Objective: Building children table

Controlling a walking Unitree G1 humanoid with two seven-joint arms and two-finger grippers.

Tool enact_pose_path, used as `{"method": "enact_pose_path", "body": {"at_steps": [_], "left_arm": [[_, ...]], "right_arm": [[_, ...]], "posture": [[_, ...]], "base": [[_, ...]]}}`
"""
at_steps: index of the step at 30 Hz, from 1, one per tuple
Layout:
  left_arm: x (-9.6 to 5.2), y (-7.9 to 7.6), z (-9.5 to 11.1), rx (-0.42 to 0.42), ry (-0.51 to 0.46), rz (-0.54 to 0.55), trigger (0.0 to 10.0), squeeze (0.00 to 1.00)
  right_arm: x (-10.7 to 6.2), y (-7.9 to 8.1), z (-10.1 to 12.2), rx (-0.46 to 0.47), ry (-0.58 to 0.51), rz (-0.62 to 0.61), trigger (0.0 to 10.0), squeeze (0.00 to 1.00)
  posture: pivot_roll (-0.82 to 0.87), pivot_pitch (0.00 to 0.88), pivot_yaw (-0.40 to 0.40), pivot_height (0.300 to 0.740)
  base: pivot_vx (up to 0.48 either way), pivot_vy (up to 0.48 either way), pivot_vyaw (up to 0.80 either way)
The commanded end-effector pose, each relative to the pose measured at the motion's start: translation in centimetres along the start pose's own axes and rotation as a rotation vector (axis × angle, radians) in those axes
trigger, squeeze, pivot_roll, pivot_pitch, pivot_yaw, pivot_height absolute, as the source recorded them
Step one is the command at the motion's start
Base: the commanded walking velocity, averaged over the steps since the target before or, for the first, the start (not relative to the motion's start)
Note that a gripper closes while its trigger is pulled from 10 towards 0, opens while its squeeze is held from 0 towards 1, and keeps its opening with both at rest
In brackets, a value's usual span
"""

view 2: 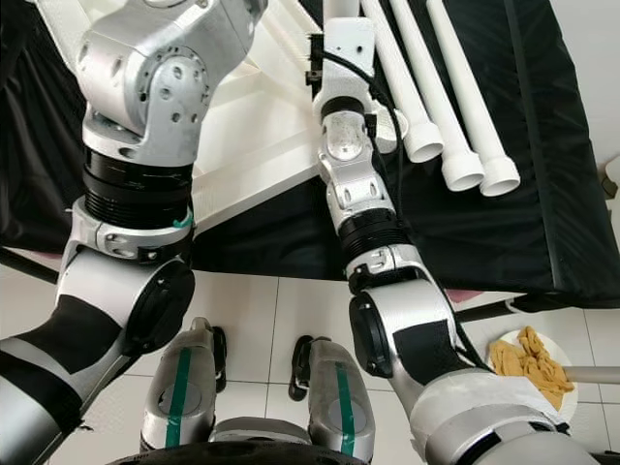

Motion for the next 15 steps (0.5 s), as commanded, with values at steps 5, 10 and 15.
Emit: {"method": "enact_pose_path", "body": {"at_steps": [5,10,15], "left_arm": [[-0.5,-1.6,0.0,-0.004,0.002,-0.207,10.0,1.00],[-0.9,-0.9,-0.4,-0.001,0.026,-0.187,10.0,1.00],[-2.1,3.0,-4.4,-0.055,0.185,-0.057,10.0,0.00]], "right_arm": [[0.7,-1.8,0.1,0.074,0.029,-0.089,10.0,0.00],[0.8,-2.9,-0.1,0.127,0.056,-0.158,10.0,0.00],[1.3,-6.6,0.1,0.157,0.080,-0.218,10.0,0.00]], "posture": [[0.14,0.036,-0.075,0.740],[0.13,0.036,-0.073,0.740],[0.13,0.040,-0.070,0.740]], "base": [[0.000,0.000,0.00],[0.000,0.000,0.00],[0.000,0.000,0.00]]}}
Point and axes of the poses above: a point about 5 cm out from each wrist's last joint towards the gripper, its own x axis pointing out of the wrist towards the gripper, its own z axis along the axis of the wrist's last joint, y = z × x, the point moved 2 cm from there along x, pointing out of the wrist towards the gripper, and after that the axes turned 8 degrees about x, right-handed, at the moved point
